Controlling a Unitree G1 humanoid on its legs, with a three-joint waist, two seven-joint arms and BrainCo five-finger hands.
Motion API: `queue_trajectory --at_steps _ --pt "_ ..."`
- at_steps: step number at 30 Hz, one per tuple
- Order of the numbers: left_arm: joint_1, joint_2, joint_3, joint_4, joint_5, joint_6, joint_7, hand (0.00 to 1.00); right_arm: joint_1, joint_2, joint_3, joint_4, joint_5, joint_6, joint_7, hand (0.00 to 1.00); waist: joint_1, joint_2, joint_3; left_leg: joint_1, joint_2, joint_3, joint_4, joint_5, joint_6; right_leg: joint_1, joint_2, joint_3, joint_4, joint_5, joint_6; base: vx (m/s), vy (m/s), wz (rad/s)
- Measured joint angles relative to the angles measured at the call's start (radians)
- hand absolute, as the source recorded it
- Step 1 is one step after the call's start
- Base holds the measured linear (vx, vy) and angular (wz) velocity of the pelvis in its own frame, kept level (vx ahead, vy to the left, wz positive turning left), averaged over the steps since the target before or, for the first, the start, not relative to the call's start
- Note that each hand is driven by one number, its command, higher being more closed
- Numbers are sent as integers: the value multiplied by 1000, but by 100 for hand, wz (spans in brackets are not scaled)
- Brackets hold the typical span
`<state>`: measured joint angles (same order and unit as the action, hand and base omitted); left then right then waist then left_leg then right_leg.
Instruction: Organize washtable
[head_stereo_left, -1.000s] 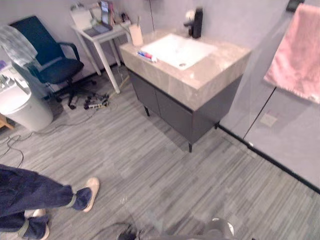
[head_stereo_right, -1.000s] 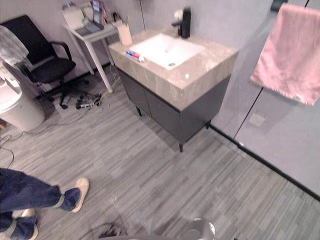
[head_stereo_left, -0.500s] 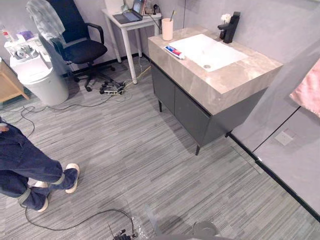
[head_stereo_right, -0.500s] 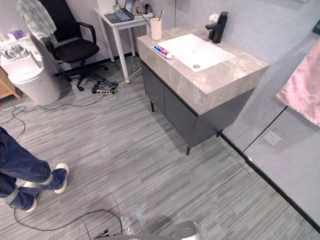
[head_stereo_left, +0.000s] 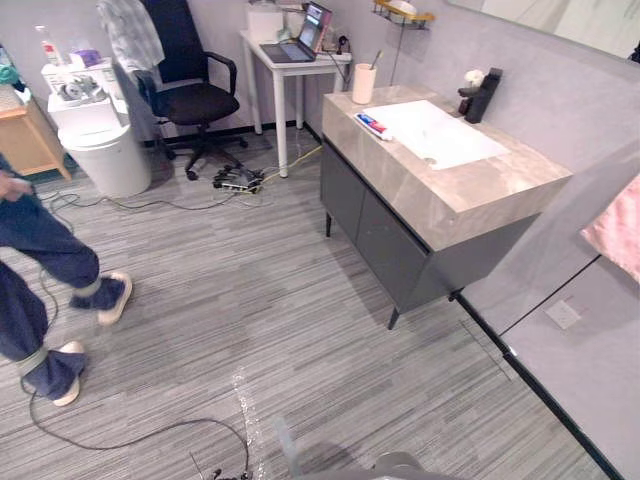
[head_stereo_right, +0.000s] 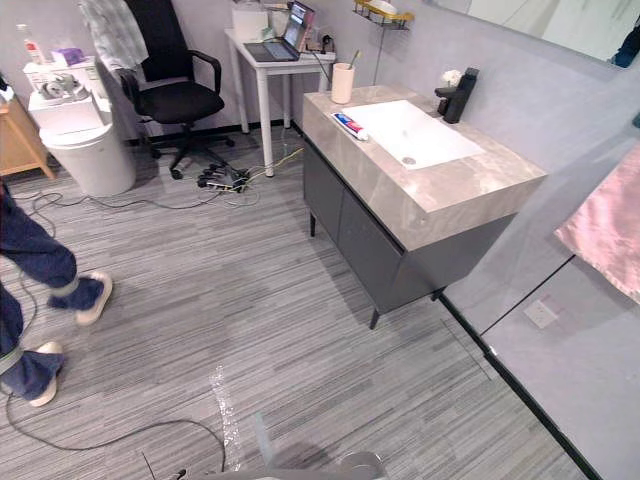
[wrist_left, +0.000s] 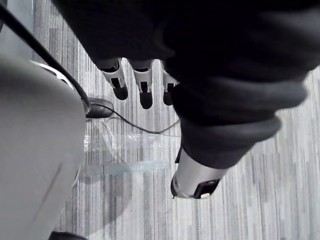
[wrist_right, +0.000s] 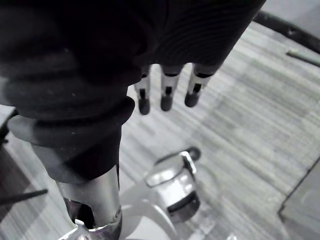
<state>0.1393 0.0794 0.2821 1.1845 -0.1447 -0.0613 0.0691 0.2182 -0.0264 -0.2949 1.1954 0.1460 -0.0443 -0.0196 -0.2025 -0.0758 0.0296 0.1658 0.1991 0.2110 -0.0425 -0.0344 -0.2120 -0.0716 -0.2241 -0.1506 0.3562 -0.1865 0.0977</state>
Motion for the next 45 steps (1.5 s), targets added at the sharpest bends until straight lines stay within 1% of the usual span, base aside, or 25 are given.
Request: queue_trajectory --at_steps 2,3,5,6,7,8,9,10,11,13,16,17,19,21,22,24,29,30,32,33,37,40,42,44,45 --pt "5 -46 65 -12 0 3 3 0 -1 -19 -13 -26 4 -6 15 0 0 50 41 66 2 -35 -38 -46 6 -21 28 80 156 67 -152 13 178 27" --pt "4 -62 75 -19 0 3 3 0 5 -29 -5 -45 1 -7 26 0 2 74 47 93 32 -54 -61 -54 20 -69 61 98 228 97 -183 31 85 14" --pt "-1 -63 73 -12 3 10 -2 0 5 -35 3 -68 -1 -11 39 0 3 97 43 89 94 -58 -62 -60 28 -107 174 115 164 21 -104 34 3 6" --pt "-9 -53 76 -13 5 10 -3 0 5 -18 26 -83 -1 -15 40 0 5 73 47 76 91 -55 -63 -79 45 -116 212 109 57 -6 -60 82 -33 17" --pt "-13 0 86 -24 22 10 -9 0 8 24 43 -82 -3 -18 43 0 -1 -27 51 42 35 -14 78 -117 62 -109 181 121 -66 -5 -43 108 -51 34" --pt "-26 3 88 -25 22 13 -2 0 3 32 51 -89 -3 -19 44 0 -3 -26 72 -1 40 3 237 -152 64 -105 167 105 -48 40 -38 119 -18 35" --pt "-30 -20 90 -28 22 11 -2 0 24 18 70 -126 0 -23 44 0 -3 -1 95 -25 50 42 402 -258 67 -105 144 53 2 58 -48 84 30 27" --pt "-33 -35 94 -27 23 10 -2 0 33 5 71 -136 0 -26 46 0 -1 18 105 -27 64 50 439 -293 71 -106 143 35 32 55 -50 115 56 8" --pt "-26 -63 99 -26 34 12 -5 0 34 -29 91 -150 -3 -25 49 0 0 82 101 -2 80 29 392 -327 52 -116 157 19 93 18 -55 208 45 -7" --pt "-6 -83 104 -13 43 13 -13 0 57 -49 117 -145 -10 -26 58 0 -4 100 51 91 40 32 165 -267 66 -123 155 20 84 -8 -61 313 27 3" --pt "-26 -73 104 1 49 17 -49 0 32 -73 86 -106 -39 -17 80 0 -5 110 51 -53 52 -58 486 -305 56 -99 140 -13 121 0 -79 344 31 32" --pt "-41 -57 71 6 47 29 -49 0 25 -65 66 -81 -36 -15 84 0 -15 112 62 -101 54 -74 615 -264 72 -133 134 -8 230 -29 -78 158 -57 50" --pt "-44 -27 71 26 37 42 -49 0 20 -65 62 -62 -35 -2 83 0 -1 91 38 -150 68 -81 799 -206 48 -93 186 51 137 -42 -88 0 -89 30" --pt "-57 -30 102 30 29 55 -44 0 -5 -79 59 -9 -40 18 74 0 22 92 41 -186 118 -72 1003 -61 56 16 194 74 93 -58 -95 91 -28 -19" --pt "-61 -32 104 30 27 55 -42 0 -12 -80 47 -2 -40 17 63 0 28 94 43 -192 122 -64 1034 -71 60 39 191 84 73 -53 -94 193 50 -41" --pt "-57 -43 105 20 17 53 -20 0 -23 -64 -44 8 -40 15 39 0 22 98 45 -201 152 -3 985 -117 76 125 183 100 -16 -25 -85 211 79 -26" --pt "-25 -44 126 -29 -40 49 -23 0 -26 -24 -169 17 -38 20 38 0 21 61 54 -137 101 -56 357 -149 80 201 111 185 -109 -29 -12 181 244 -37" --pt "-20 -58 155 -42 -45 46 -25 0 -26 -34 -160 18 -38 21 38 0 32 63 62 -115 64 -62 325 -111 28 186 92 250 -93 -47 18 131 406 -112" --pt "11 -58 183 -48 -40 42 -24 0 -22 -21 -151 16 -37 21 43 0 22 63 25 -122 59 27 344 -160 32 135 116 337 -56 -40 15 140 267 -116" --pt "14 -64 208 -59 -42 37 -26 0 -25 -18 -166 13 -39 23 43 0 27 63 22 -151 68 60 393 -200 36 67 145 349 -15 -33 -17 97 152 -115" --pt "8 -65 231 -50 -27 48 -25 0 -36 6 -276 37 -37 22 38 0 21 67 -26 -193 31 132 416 -239 52 -34 128 407 -52 -1 0 126 182 -96" --pt "8 -81 175 -29 11 57 -24 0 -40 0 -336 35 -26 23 25 0 12 105 -56 -137 -31 95 308 -236 57 -79 110 407 -55 43 -20 234 184 -85" --pt "7 -117 126 -7 16 55 -25 0 -39 -14 -368 23 -13 22 12 0 -2 175 -46 -62 -34 120 272 -228 68 -120 138 396 60 91 -66 203 202 -74" --pt "9 -133 102 -8 33 53 -24 0 -34 -15 -357 -7 -1 21 0 0 7 192 -38 -39 -35 150 356 -226 67 -159 140 356 166 143 -86 203 162 -98" --pt "7 -122 99 -19 44 48 -29 0 -40 -12 -317 -26 -2 18 0 0 21 176 -30 -81 -33 142 487 -239 80 -160 94 345 178 181 -75 172 156 -110"
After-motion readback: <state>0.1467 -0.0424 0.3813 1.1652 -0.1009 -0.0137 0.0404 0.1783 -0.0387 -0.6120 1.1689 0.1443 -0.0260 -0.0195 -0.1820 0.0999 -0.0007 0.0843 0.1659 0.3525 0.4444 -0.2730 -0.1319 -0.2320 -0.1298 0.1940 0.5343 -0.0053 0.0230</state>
